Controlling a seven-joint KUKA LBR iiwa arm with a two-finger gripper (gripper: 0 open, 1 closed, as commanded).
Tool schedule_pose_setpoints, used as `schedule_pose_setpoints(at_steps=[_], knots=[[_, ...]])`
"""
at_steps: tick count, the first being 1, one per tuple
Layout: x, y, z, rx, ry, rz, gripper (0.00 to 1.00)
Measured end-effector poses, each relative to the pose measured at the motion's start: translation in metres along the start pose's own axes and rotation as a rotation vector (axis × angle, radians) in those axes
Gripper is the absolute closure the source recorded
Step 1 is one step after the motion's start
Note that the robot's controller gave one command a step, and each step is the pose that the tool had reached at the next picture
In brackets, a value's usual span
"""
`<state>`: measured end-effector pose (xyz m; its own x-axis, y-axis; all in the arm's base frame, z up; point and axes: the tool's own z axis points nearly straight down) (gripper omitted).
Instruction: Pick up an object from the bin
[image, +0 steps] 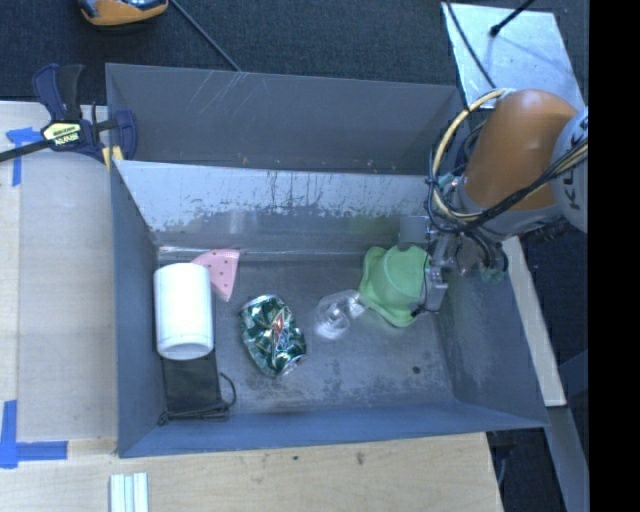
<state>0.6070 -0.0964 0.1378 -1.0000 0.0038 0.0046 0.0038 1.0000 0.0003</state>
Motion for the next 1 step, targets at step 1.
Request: schedule_pose_setpoints(at_steps=[1], knots=[[-0.0018, 0.0002, -0.0049, 0.001, -0.008, -0.002, 0.0]])
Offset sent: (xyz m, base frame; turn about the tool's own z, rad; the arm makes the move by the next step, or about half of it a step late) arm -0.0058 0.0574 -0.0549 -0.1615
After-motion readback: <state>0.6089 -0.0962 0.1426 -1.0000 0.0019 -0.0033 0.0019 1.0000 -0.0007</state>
